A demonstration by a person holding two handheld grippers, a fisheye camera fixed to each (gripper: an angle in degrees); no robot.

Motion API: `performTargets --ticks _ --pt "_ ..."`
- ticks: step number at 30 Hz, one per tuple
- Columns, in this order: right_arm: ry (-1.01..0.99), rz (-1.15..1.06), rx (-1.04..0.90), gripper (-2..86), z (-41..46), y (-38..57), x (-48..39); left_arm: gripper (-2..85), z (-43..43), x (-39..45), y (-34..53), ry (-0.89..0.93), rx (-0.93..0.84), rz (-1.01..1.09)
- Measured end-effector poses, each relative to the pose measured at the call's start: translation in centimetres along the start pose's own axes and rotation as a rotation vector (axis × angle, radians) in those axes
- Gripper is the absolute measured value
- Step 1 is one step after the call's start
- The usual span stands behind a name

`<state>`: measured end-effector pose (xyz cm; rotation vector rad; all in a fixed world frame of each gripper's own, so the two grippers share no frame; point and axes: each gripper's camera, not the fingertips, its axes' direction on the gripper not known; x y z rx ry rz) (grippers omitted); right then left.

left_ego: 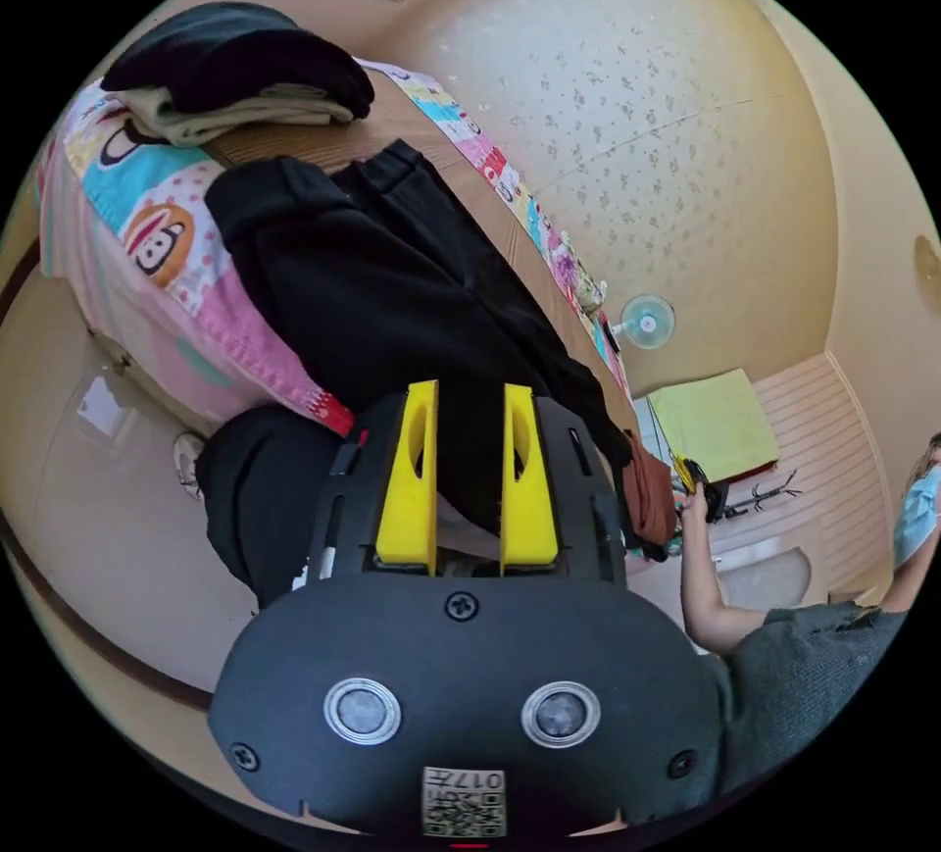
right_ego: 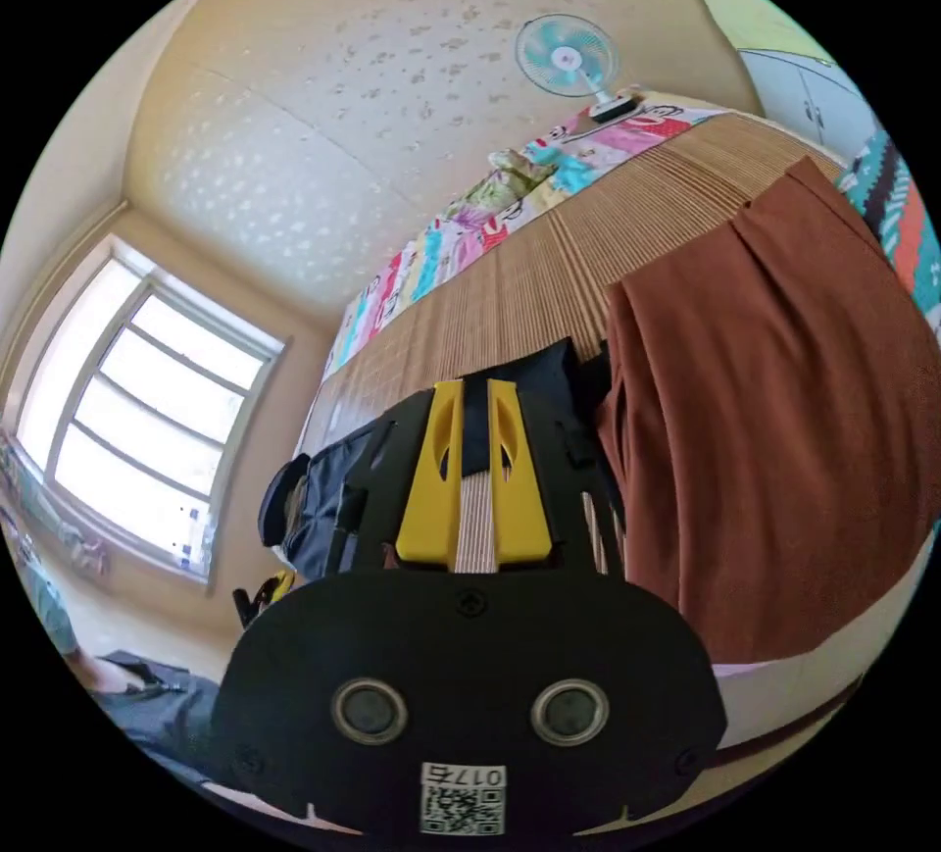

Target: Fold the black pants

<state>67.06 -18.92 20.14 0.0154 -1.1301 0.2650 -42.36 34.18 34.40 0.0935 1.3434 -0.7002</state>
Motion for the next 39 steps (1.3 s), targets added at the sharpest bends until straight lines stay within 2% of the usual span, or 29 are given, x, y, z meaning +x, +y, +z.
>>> performTargets --ticks 3,5,9,13,15,17,21,27,30,32,34,39 --pt "-0.247 -0.017 -0.286 4.2 3.0 6.2 1.1 13.4 -1.3 -1.4 -0.4 -0.081 0.100 -0.087" --pt "-0.452 0.102 -0.481 5.2 6.1 12.8 2.4 15.4 -1.6 -2.6 -1.4 -0.121 0.134 -0.140" --pt "-0.511 0.356 -0.554 10.6 8.3 21.3 3.9 18.1 -1.4 -3.9 -2.8 -0.185 0.175 -0.200" --pt "-0.349 0.506 -0.606 17.2 10.3 25.7 5.4 19.6 2.0 -5.0 -4.1 -0.105 0.076 -0.239" --pt "-0.289 0.534 -0.583 18.7 11.0 25.7 6.1 20.1 2.2 -3.8 -3.8 -0.161 0.108 -0.214" --pt "-0.258 0.558 -0.586 20.1 12.8 25.1 6.9 19.5 2.6 -2.4 -3.9 -0.194 0.066 -0.175" --pt "-0.176 0.547 -0.617 21.8 15.8 24.7 7.7 18.3 2.7 -1.3 -3.2 -0.176 0.030 -0.164" --pt "-0.141 0.519 -0.604 23.4 20.3 25.1 8.6 9.8 3.6 -1.0 -0.7 0.057 -0.136 -0.172" --pt "-0.148 0.478 -0.528 23.1 21.2 25.5 8.2 5.0 3.9 -0.6 -0.1 0.221 -0.192 -0.160" --pt "-0.147 0.449 -0.445 19.5 20.8 26.0 7.8 4.3 2.9 0.2 -0.7 0.308 -0.159 -0.136" --pt "-0.128 0.419 -0.385 14.3 20.0 26.4 7.5 4.2 1.9 1.3 -1.8 0.318 -0.136 -0.091" --pt "-0.107 0.269 -0.169 4.4 16.9 27.4 5.9 4.8 0.3 3.9 -5.2 0.250 -0.112 0.012"
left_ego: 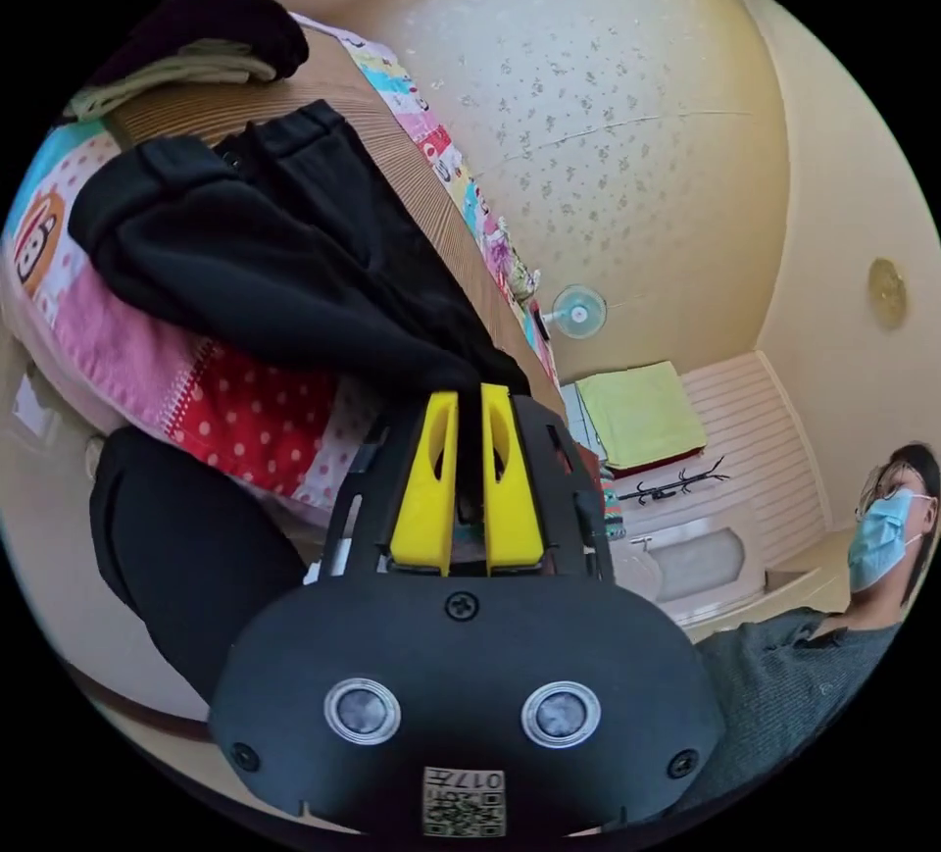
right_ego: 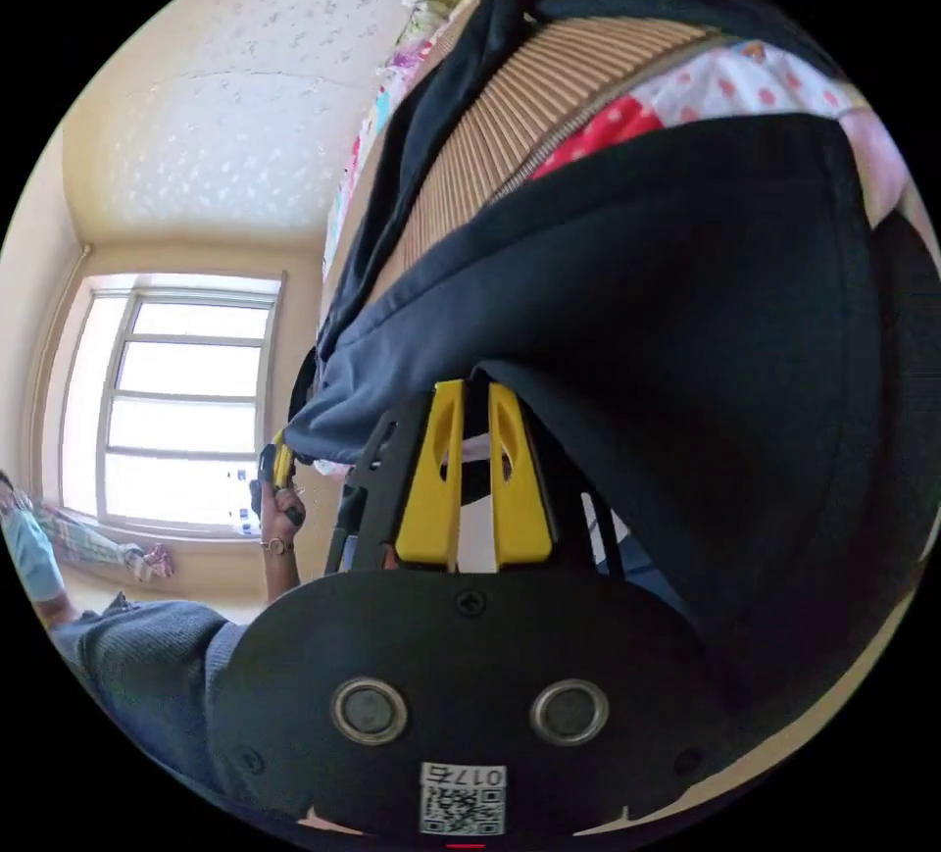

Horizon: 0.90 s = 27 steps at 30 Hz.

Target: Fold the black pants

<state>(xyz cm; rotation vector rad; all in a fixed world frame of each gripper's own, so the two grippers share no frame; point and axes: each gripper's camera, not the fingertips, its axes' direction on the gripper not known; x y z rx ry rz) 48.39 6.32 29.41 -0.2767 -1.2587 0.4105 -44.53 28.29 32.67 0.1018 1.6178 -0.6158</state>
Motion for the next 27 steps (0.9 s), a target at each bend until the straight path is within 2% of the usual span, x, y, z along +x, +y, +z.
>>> performTargets --ticks 7,12,15,18,20,21,23,25,26,27 --pt "-0.010 0.010 0.219 0.9 -1.9 2.0 2.6 11.1 -0.6 -3.3 1.3 0.102 0.082 -0.213" --pt "-0.051 -0.112 0.147 1.5 0.0 3.3 3.2 11.2 -2.3 -3.5 2.4 0.066 0.123 -0.207" --pt "0.115 -0.220 0.013 4.2 3.6 5.1 2.5 11.3 -3.1 -3.7 2.3 0.056 0.121 -0.215" --pt "0.333 -0.335 -0.140 13.6 8.3 7.6 1.4 11.6 -3.5 -3.7 2.0 0.066 0.120 -0.229" --pt "0.483 -0.424 -0.313 17.9 12.7 9.8 1.6 12.2 -3.6 -3.6 1.7 0.072 0.112 -0.230" --pt "0.527 -0.441 -0.353 18.1 13.8 10.4 1.9 12.3 -3.6 -3.6 1.7 0.070 0.111 -0.229" --pt "0.742 -0.493 -0.500 17.1 18.2 12.9 3.2 12.3 -3.8 -3.4 1.7 0.061 0.116 -0.224" --pt "0.938 -0.506 -0.574 10.6 20.9 14.5 4.3 12.3 -4.1 -3.1 1.9 0.046 0.120 -0.217" --pt "1.029 -0.527 -0.549 7.3 21.7 15.5 4.2 12.3 -4.7 -2.8 2.6 0.022 0.137 -0.207" --pt "1.037 -0.531 -0.518 5.6 21.9 15.9 4.0 12.4 -5.0 -2.6 3.1 0.007 0.153 -0.199"
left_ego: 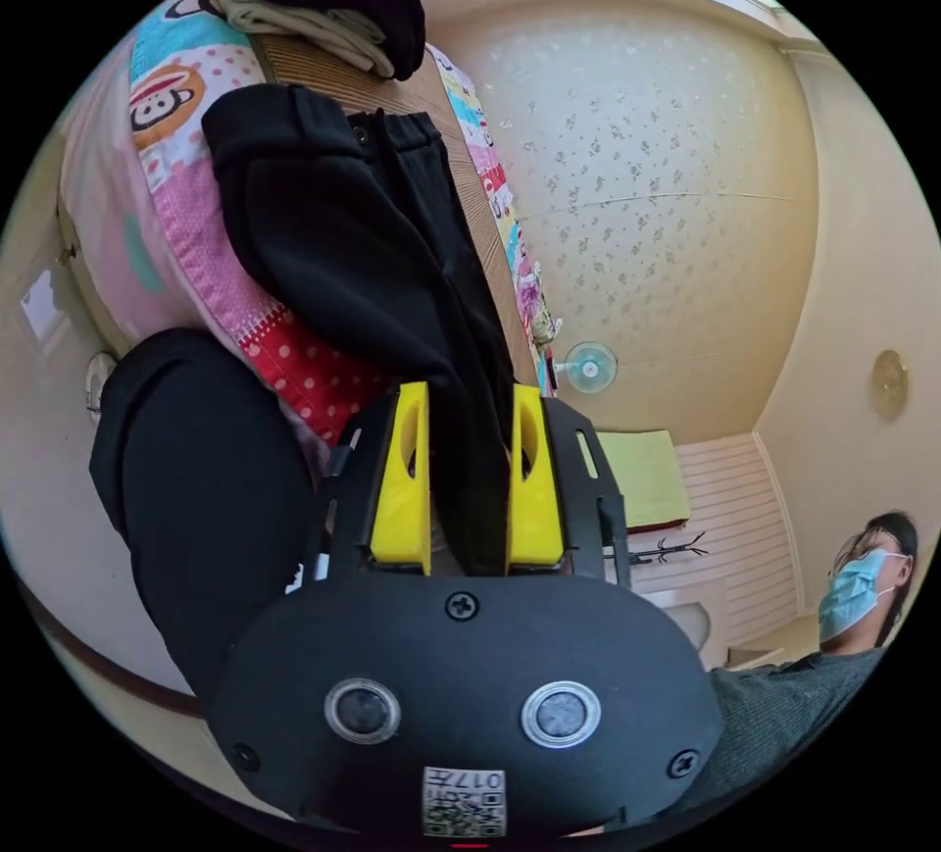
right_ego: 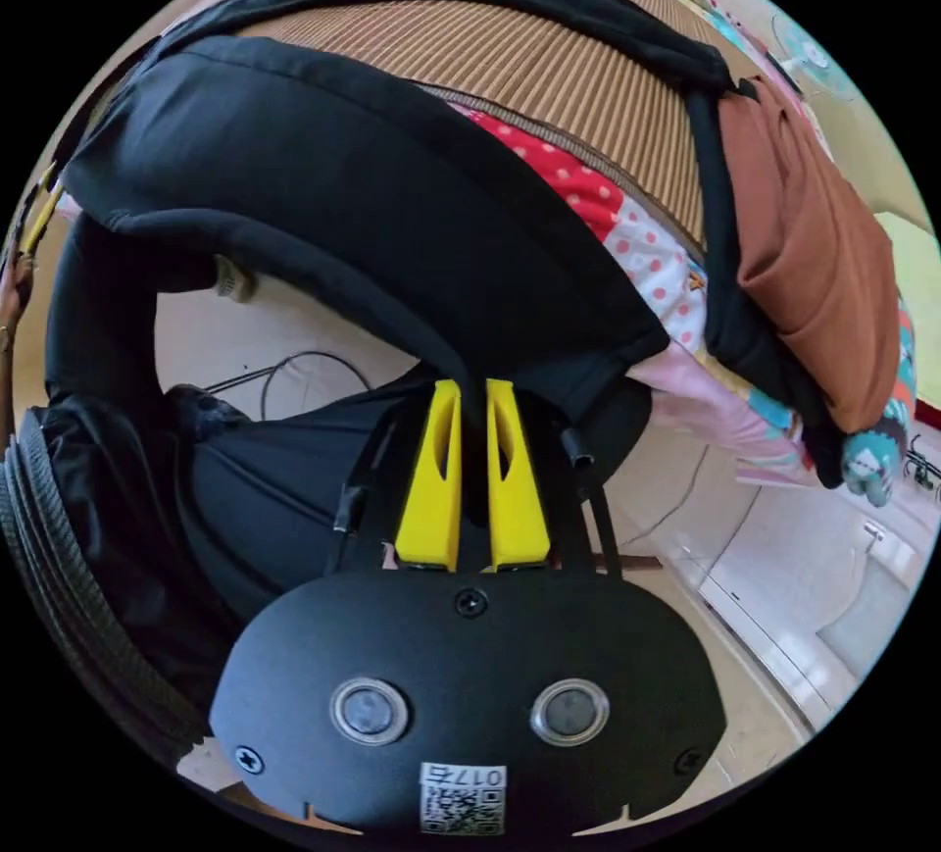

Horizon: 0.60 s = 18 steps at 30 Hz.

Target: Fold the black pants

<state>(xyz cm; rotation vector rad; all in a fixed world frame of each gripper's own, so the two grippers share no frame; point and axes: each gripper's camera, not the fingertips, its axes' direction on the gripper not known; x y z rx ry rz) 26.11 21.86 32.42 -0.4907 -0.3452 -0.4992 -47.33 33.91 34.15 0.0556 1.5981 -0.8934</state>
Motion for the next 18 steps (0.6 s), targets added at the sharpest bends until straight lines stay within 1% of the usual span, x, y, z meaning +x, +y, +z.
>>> performTargets --ticks 3,5,8,12,15,16,17,18 --pt "-0.018 0.114 0.168 4.7 -1.8 1.6 -0.7 12.0 -2.3 -0.3 1.7 -0.048 0.065 0.038" --pt "-0.064 0.216 0.333 4.4 -3.6 3.4 -0.7 12.4 -4.0 -1.9 1.3 -0.101 0.100 -0.045" --pt "-0.098 0.268 0.463 4.3 -4.8 4.6 -1.3 15.9 -5.6 -2.8 -0.2 -0.134 0.176 -0.088" --pt "-0.055 0.276 0.544 4.3 -5.6 5.1 -2.9 15.6 -5.2 -3.0 -3.4 -0.112 0.191 -0.065" --pt "0.017 0.269 0.557 4.3 -6.1 5.3 -4.7 7.2 -2.7 -4.1 -6.1 -0.096 0.070 -0.115" --pt "0.031 0.273 0.568 4.3 -6.2 5.7 -5.3 1.1 -1.6 -4.7 -6.8 -0.056 0.001 -0.154" --pt "0.026 0.283 0.587 4.3 -6.4 6.3 -5.7 0.2 -0.8 -4.8 -7.1 -0.003 -0.042 -0.149" --pt "0.019 0.289 0.599 4.3 -6.5 6.8 -5.8 -0.2 -0.7 -4.6 -7.2 0.019 -0.046 -0.132"
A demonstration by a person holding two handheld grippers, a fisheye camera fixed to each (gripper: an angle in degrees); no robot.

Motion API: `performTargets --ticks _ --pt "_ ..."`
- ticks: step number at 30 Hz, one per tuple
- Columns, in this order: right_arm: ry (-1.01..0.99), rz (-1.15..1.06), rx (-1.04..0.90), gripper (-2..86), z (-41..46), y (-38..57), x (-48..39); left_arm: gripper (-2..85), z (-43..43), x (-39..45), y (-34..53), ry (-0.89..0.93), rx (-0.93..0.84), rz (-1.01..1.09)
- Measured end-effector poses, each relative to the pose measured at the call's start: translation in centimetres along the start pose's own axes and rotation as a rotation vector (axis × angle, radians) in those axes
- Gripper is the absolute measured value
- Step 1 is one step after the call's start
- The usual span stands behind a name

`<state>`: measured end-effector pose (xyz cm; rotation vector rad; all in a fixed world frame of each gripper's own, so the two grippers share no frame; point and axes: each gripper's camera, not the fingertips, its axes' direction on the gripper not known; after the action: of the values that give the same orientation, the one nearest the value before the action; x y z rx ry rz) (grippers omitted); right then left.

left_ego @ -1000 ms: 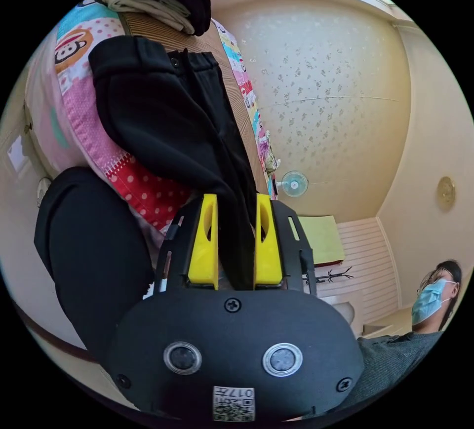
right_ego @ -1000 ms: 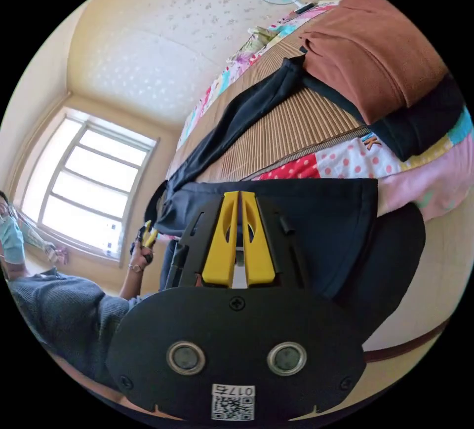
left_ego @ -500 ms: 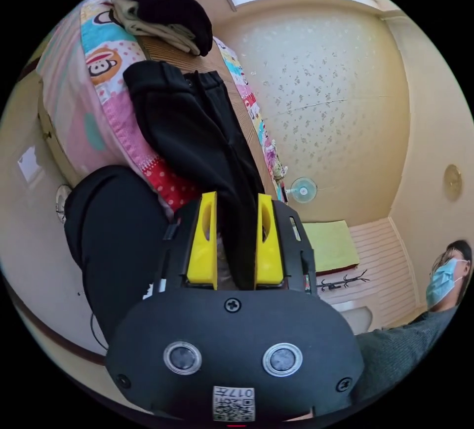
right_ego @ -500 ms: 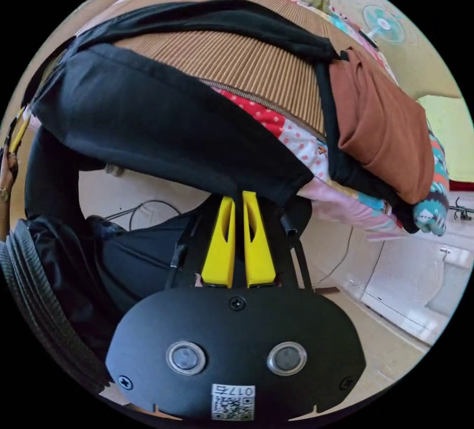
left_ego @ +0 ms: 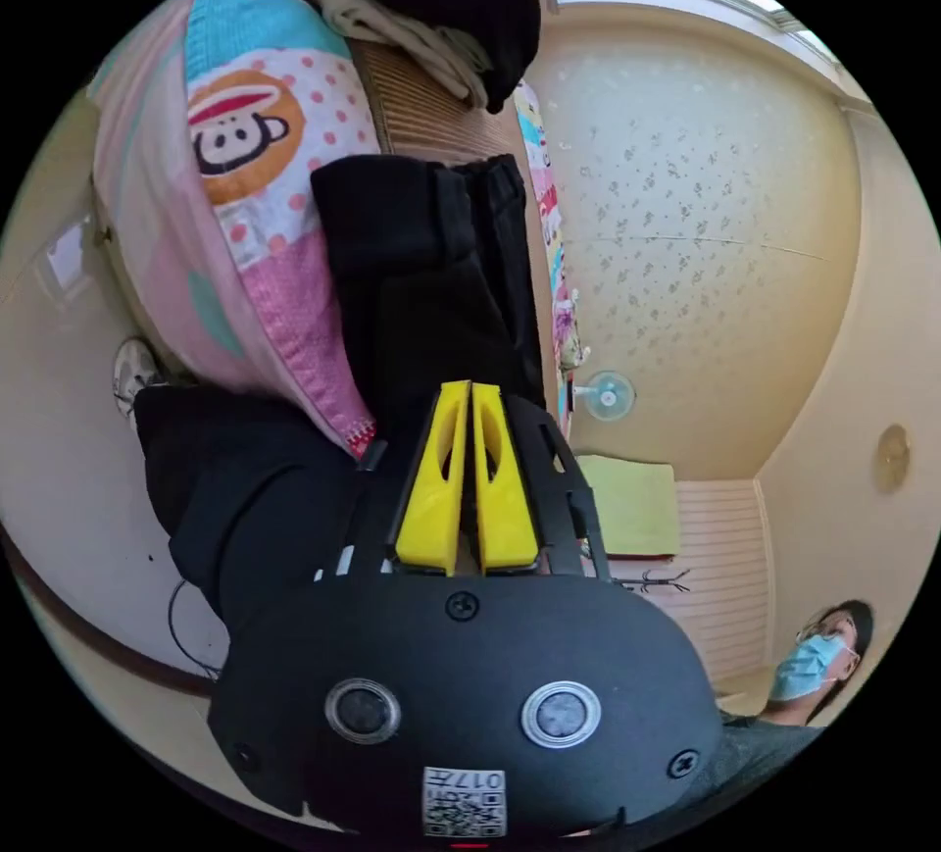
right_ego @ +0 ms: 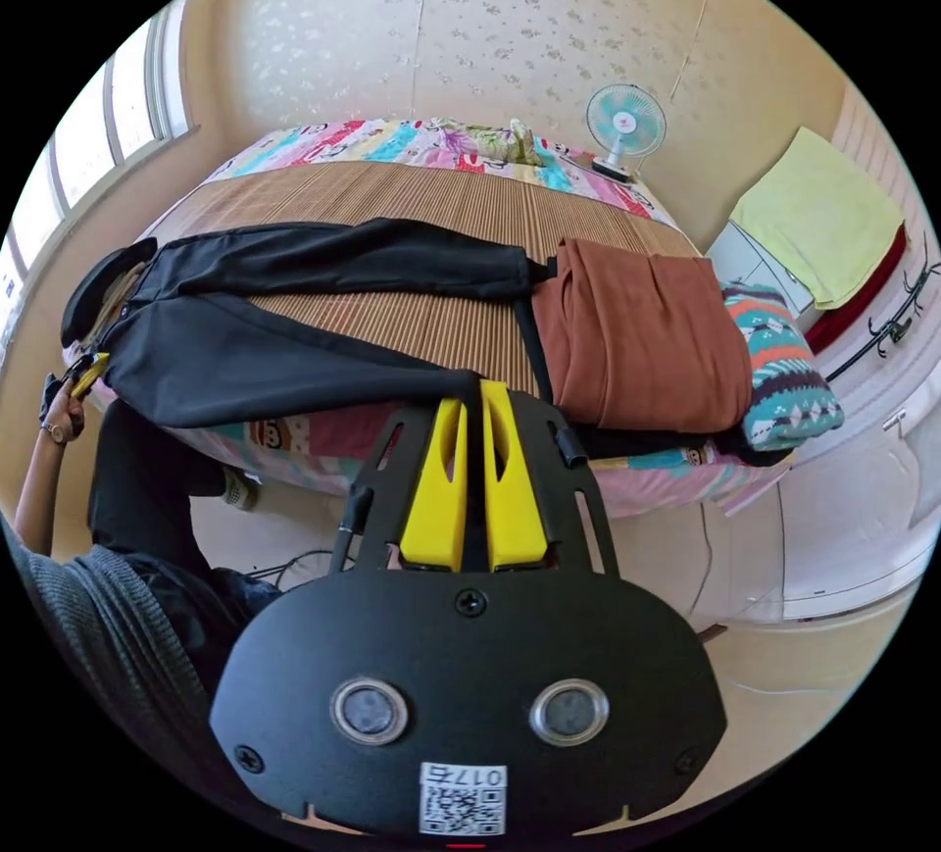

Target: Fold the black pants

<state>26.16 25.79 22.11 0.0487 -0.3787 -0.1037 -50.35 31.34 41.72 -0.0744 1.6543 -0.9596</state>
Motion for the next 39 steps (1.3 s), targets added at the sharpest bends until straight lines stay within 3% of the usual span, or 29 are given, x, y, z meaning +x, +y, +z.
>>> performTargets --ticks 3,7,9,11,12,15,19,24,27,33,39 --pt "-0.041 0.044 0.048 4.4 -1.8 1.5 0.3 -0.6 -1.8 1.6 1.0 0.001 0.058 0.113" --pt "-0.086 0.058 0.047 4.4 -2.0 2.3 0.4 0.5 -5.6 1.4 3.6 -0.203 0.208 0.090" --pt "-0.101 0.065 0.040 4.3 -1.6 2.2 0.1 6.0 -5.8 0.2 4.0 -0.202 0.220 0.045" --pt "-0.132 0.086 0.035 4.3 -1.1 1.8 -0.2 16.9 -4.3 -2.0 3.7 -0.171 0.149 -0.074" --pt "-0.138 0.091 0.035 4.3 -1.1 1.7 -0.3 17.4 -3.9 -2.2 3.7 -0.159 0.139 -0.082" --pt "-0.142 0.104 0.032 4.3 -1.4 1.3 -0.4 16.0 -1.4 -1.7 4.1 -0.086 0.120 -0.021" --pt "-0.113 0.072 0.005 4.3 -2.6 0.7 -0.6 12.2 0.9 0.1 4.9 -0.189 0.101 0.062" --pt "-0.130 0.105 0.030 4.4 -4.4 0.4 0.8 4.6 0.2 -0.5 6.2 0.024 0.064 0.154" --pt "-0.141 0.134 0.084 4.3 -6.6 -1.2 2.3 3.7 -2.1 2.4 8.1 -0.084 0.097 0.272" --pt "-0.186 0.128 0.212 4.2 -10.2 -7.8 5.6 1.8 -3.8 9.8 9.9 -0.106 0.131 0.543" --pt "-0.335 0.029 0.099 4.9 -1.8 -28.0 9.1 3.8 2.3 14.9 2.5 -0.107 0.246 0.584"
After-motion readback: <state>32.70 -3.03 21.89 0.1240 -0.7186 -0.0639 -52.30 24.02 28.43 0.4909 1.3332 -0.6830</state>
